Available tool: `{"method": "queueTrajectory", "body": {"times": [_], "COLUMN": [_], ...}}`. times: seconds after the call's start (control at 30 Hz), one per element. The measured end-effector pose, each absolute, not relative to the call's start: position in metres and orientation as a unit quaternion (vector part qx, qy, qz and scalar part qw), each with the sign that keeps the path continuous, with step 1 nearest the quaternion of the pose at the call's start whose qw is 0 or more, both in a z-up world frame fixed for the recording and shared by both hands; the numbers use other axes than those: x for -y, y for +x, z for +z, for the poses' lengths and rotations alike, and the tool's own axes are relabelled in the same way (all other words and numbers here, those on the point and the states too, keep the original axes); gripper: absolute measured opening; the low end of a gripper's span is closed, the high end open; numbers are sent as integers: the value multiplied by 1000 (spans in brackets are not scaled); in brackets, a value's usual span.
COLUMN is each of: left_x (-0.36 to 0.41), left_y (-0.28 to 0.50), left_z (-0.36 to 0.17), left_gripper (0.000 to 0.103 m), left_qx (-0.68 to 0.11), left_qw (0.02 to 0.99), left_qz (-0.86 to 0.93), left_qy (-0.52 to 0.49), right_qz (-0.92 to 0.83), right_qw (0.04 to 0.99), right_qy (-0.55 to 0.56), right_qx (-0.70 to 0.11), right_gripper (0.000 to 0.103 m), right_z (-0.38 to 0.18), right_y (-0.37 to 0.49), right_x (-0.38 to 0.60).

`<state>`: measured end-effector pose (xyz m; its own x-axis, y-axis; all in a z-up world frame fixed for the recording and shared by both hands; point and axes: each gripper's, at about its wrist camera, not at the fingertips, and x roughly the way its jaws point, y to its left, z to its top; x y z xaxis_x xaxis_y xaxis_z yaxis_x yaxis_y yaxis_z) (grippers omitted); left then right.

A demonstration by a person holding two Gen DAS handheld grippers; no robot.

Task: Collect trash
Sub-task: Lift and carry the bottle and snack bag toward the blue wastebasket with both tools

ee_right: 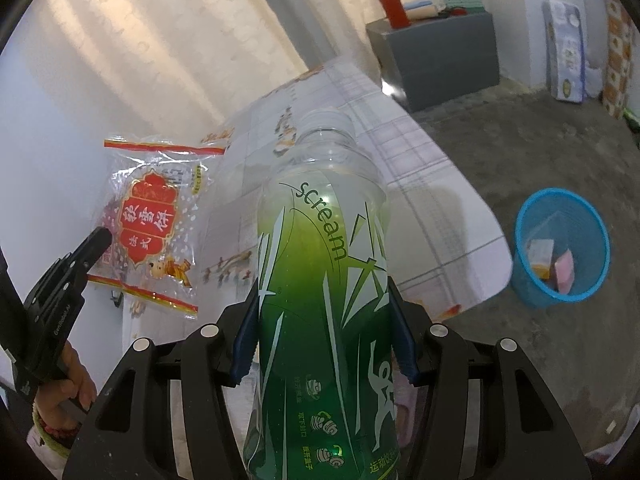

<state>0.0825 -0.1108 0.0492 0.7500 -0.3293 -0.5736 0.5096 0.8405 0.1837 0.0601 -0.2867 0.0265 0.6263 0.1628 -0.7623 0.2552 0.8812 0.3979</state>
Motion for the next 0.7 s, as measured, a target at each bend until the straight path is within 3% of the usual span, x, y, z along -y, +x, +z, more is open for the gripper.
{"method": "queueTrajectory", "body": {"times": [0.7], "left_x": [260], "left_y": [89], "left_z": [61], "left_gripper": [6], "left_qx": [-249], "left_qw": [879], "left_qz": [-353], "left_qy": [200], "right_qz": [-166], "right_qw": [856], "right_qy": [311], "right_qx": [-378], "right_gripper": [53], "right_z": [36], "right_y": [-42], "right_x": [409]}}
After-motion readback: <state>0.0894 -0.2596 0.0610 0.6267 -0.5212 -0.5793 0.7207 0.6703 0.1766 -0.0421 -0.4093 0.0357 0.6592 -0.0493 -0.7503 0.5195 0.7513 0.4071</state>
